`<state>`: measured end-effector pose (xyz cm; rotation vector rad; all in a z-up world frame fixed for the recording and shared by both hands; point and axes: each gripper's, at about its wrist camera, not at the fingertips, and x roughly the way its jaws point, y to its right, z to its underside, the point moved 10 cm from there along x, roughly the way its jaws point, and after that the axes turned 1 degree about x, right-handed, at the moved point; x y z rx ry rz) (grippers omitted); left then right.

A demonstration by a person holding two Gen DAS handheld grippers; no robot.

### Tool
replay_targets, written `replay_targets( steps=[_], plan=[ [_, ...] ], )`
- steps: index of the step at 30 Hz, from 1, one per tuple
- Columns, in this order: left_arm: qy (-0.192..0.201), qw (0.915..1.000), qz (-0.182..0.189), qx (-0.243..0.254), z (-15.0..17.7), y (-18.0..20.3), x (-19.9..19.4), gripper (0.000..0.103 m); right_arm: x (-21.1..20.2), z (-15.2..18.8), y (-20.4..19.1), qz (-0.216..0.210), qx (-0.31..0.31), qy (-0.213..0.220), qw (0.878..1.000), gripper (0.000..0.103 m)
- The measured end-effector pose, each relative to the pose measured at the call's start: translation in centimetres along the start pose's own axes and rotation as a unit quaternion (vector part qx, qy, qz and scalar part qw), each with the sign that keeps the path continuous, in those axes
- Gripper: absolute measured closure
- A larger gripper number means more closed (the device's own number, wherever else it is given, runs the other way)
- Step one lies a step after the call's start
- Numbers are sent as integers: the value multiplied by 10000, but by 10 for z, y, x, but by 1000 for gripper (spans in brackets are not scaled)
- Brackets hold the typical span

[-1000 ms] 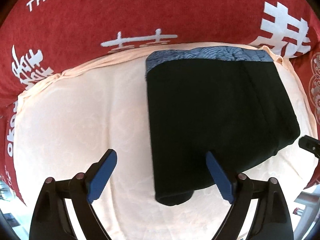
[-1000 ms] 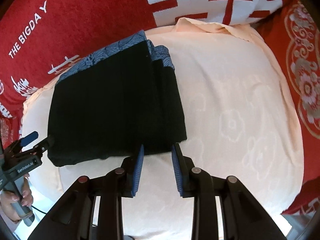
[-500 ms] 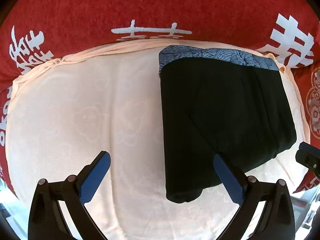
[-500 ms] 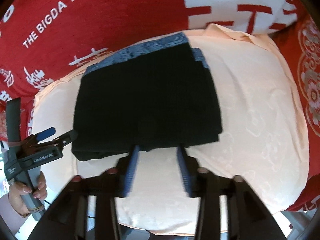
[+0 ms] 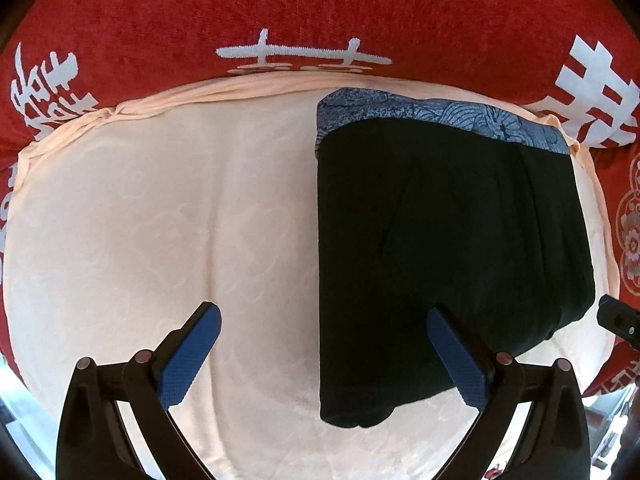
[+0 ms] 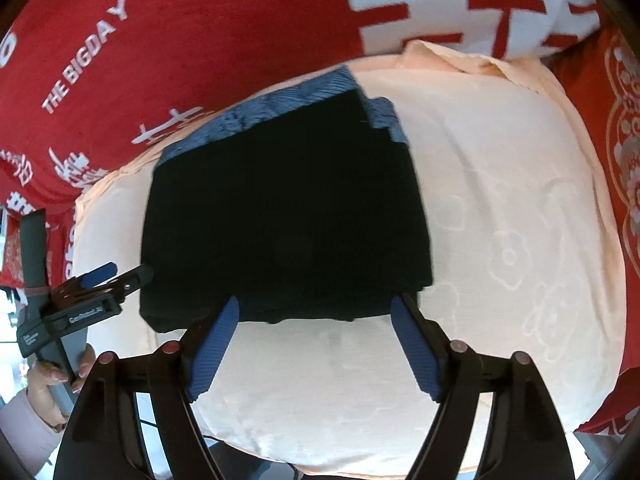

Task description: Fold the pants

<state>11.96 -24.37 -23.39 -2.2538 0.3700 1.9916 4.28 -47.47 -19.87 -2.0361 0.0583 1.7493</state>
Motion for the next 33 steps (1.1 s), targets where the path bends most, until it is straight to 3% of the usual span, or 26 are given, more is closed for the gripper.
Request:
replay_targets(
  steps=[8, 20, 24, 29, 33],
  plan=[
    [-163, 9992, 188, -313, -7, -6, 10, 0, 9, -3, 33, -128, 525, -136, 9984, 22],
    [-228, 9987, 102, -435, -11, -1, 17, 0, 21, 3, 60, -160, 917, -311, 9952, 21],
    [-86, 9988, -104, -478, -21, -6, 9, 0, 19, 1, 66, -228, 950, -295, 9948, 21],
    [132, 9952, -345, -901, -39, -24, 1, 0, 12, -23, 60, -442, 663, -110, 9968, 21],
    [317, 9915, -581, -1120, -54, -31, -1, 0, 7, -64, 47, -715, 357, 187, 9966, 22]
  ],
)
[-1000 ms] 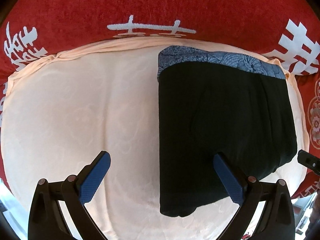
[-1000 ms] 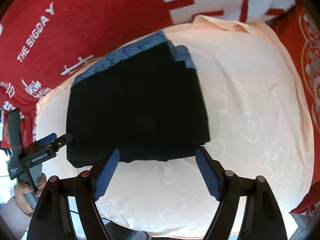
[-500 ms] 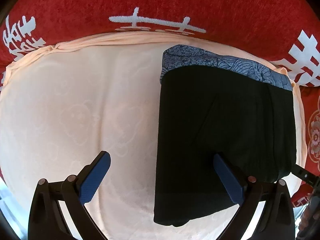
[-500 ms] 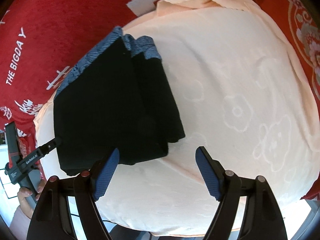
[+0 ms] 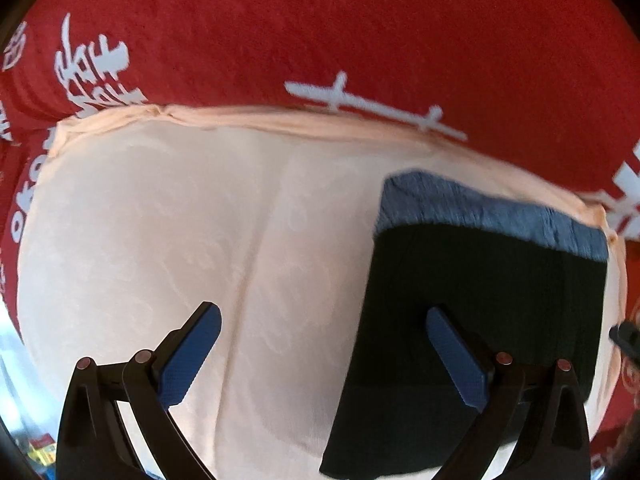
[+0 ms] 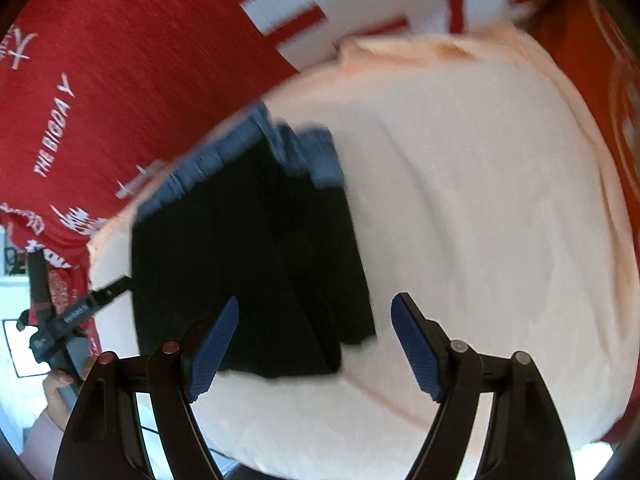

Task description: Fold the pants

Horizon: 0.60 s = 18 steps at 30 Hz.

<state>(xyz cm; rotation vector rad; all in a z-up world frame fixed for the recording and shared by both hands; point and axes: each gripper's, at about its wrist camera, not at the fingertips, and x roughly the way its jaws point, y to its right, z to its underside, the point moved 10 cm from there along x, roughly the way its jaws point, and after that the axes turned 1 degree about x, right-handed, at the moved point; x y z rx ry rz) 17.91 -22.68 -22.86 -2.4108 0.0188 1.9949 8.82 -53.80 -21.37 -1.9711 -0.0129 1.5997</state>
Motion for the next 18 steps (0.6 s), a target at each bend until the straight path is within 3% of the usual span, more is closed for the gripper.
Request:
replay_targets(
  steps=[1, 3, 5, 8, 10, 12, 18],
  plan=[
    [65, 10000, -38, -42, -4, 1, -1, 0, 0, -12, -4, -60, -72, 72, 9999, 24],
    [206, 9996, -87, -157, -17, 4, -1, 0, 5, -34, -13, -160, -208, 169, 9995, 45],
    [284, 9993, -66, -251, -28, 11, 3, 0, 13, -51, -18, -269, -230, 163, 9992, 54],
    [307, 9989, -155, -312, -38, 15, 15, 0, 31, -69, -24, -490, -166, 49, 9987, 57],
    [281, 9988, -198, -350, -38, 14, 25, 0, 40, -73, -21, -517, -90, -73, 9986, 59],
    [230, 9988, -78, -429, -33, 14, 33, 0, 45, -72, -17, -454, -83, -126, 9989, 77],
    [354, 9991, -210, -118, -22, 19, 38, 0, 46, -51, -10, -77, -536, -191, 9983, 90]
  ],
)
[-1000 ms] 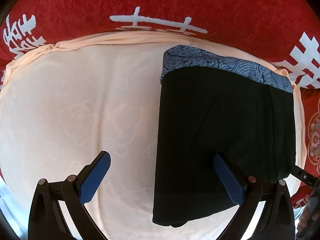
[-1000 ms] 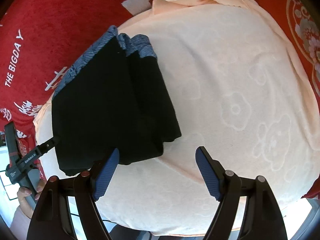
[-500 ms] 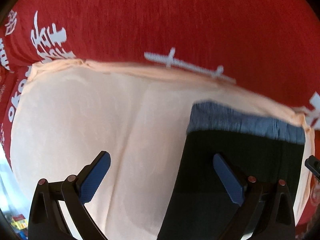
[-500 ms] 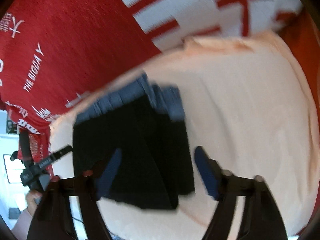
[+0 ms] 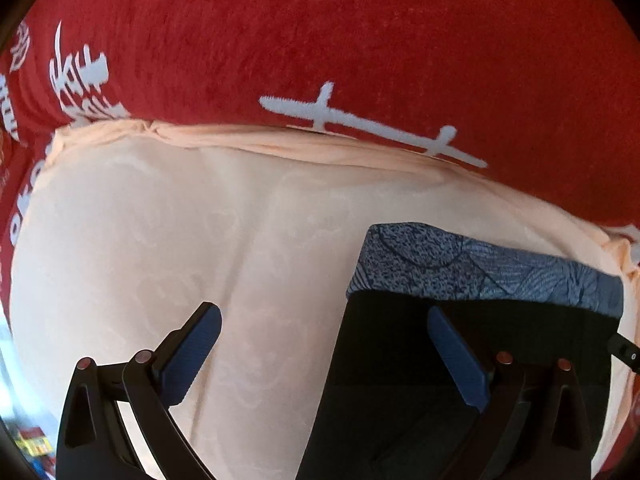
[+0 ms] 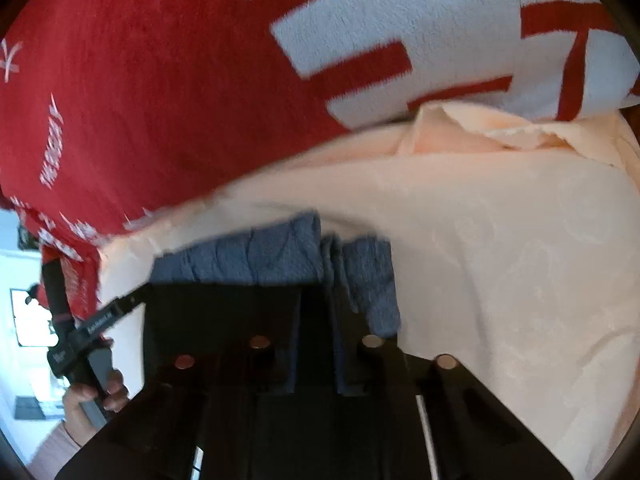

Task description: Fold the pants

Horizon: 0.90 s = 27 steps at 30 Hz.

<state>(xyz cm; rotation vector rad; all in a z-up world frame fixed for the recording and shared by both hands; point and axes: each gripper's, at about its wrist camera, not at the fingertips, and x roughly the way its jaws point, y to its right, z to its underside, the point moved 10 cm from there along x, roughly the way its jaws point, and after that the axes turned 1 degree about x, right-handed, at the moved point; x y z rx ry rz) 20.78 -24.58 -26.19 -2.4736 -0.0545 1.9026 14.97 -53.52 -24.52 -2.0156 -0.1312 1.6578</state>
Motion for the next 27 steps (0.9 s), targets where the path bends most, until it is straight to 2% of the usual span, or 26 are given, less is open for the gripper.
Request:
replay_targets(
  steps=[5, 8, 11, 14, 19, 23, 27],
  plan=[
    [-189, 9997, 117, -89, 0, -3, 0, 0, -6, 12, -5, 314, -248, -69, 9992, 90],
    [-146, 9999, 70, 38, -2, -5, 1, 0, -16, 24, -7, 420, -229, -123, 9988, 89],
    [-99, 9999, 18, 104, -3, -4, 0, 0, -27, 36, -7, 402, -227, -122, 9989, 88],
    [-131, 9999, 51, 42, -3, -1, -1, 0, -35, 47, -12, 354, -223, -112, 9991, 76],
    [-114, 9999, 67, 69, -1, -1, -3, 0, -37, 64, -27, 272, -373, -119, 9989, 76],
    [-125, 9999, 88, 49, -1, -3, 1, 0, -22, 79, -28, 302, -382, -346, 9982, 76],
    [-123, 9999, 88, 37, 0, -3, 0, 0, -16, 81, -24, 286, -296, -358, 9985, 76]
  ],
)
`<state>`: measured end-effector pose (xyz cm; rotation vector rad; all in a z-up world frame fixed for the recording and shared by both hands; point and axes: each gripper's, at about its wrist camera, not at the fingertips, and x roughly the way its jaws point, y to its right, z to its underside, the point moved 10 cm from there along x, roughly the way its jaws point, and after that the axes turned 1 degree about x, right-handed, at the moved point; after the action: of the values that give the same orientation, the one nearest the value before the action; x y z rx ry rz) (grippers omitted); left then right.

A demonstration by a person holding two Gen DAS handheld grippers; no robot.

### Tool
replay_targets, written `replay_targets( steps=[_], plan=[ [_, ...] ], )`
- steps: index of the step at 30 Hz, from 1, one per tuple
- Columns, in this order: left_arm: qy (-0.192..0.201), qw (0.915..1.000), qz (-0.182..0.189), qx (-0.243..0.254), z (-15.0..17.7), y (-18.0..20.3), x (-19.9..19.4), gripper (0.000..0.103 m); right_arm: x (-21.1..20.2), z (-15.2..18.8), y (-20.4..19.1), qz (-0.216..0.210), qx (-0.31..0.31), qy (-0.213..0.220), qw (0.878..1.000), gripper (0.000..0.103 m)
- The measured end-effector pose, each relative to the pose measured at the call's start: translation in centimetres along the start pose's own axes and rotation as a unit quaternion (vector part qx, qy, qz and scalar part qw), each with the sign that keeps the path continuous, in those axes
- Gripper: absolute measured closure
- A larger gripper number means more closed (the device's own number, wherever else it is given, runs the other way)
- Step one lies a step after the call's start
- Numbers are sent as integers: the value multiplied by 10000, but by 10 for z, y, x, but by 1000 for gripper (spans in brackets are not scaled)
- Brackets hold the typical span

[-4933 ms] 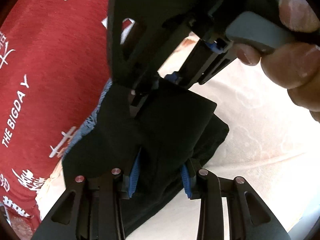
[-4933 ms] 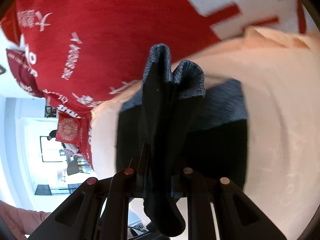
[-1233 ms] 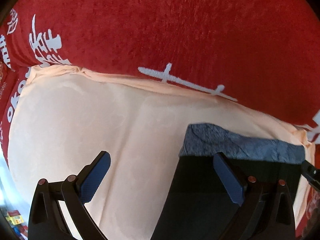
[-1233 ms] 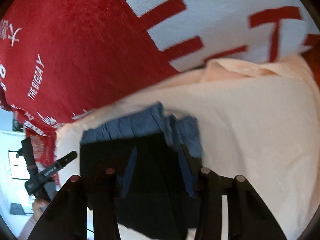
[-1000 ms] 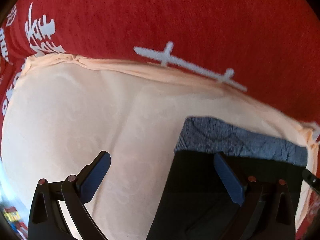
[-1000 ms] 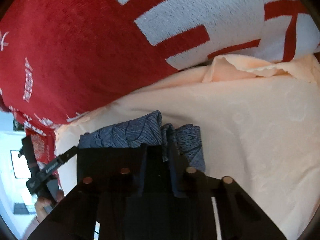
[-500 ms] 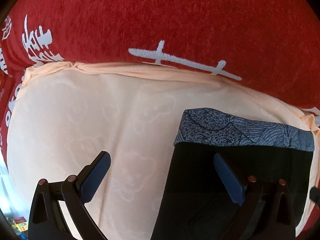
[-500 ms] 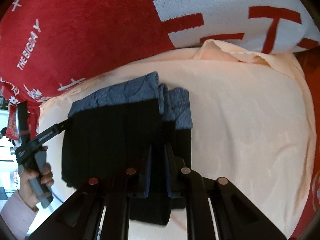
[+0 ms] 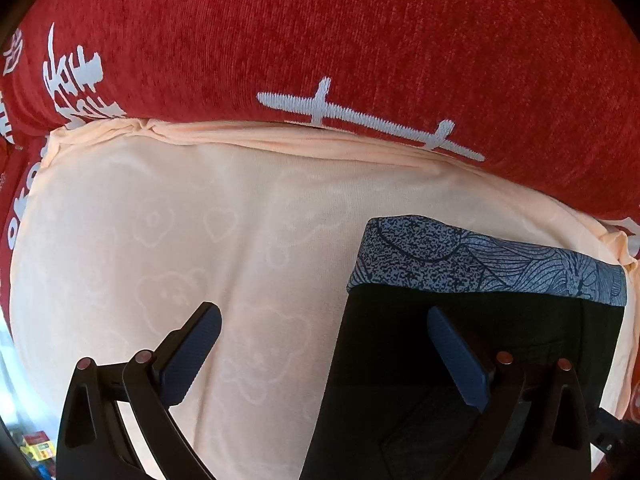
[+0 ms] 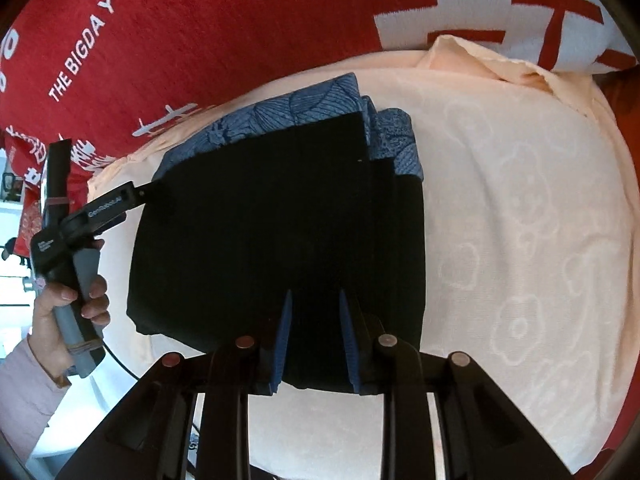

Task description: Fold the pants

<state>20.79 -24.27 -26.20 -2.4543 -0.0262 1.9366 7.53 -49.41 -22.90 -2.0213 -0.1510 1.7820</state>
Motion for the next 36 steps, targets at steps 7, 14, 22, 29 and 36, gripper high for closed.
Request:
replay_targets(
  steps=[7, 14, 22, 29, 36],
  plan=[
    [-114, 9999, 56, -37, 0, -4, 3, 0, 1, 0, -5, -70, -47, -31, 10000, 71],
    [-305, 9990, 313, 94, 6, -14, -5, 0, -14, -2, 19, -13, 204, 104, 9997, 44],
    [-1215, 9764, 1763, 265, 33, 1, 2, 0, -20, -6, 56, -239, 740, 113, 9969, 44],
    [-1679, 9495, 2646, 153, 41, 9, 24, 0, -2, -11, 54, -1033, 720, -147, 9919, 38],
    [-1767, 9380, 2934, 539, 39, 33, 40, 0, 27, -25, 46, -1617, 538, -421, 9845, 37]
  ],
)
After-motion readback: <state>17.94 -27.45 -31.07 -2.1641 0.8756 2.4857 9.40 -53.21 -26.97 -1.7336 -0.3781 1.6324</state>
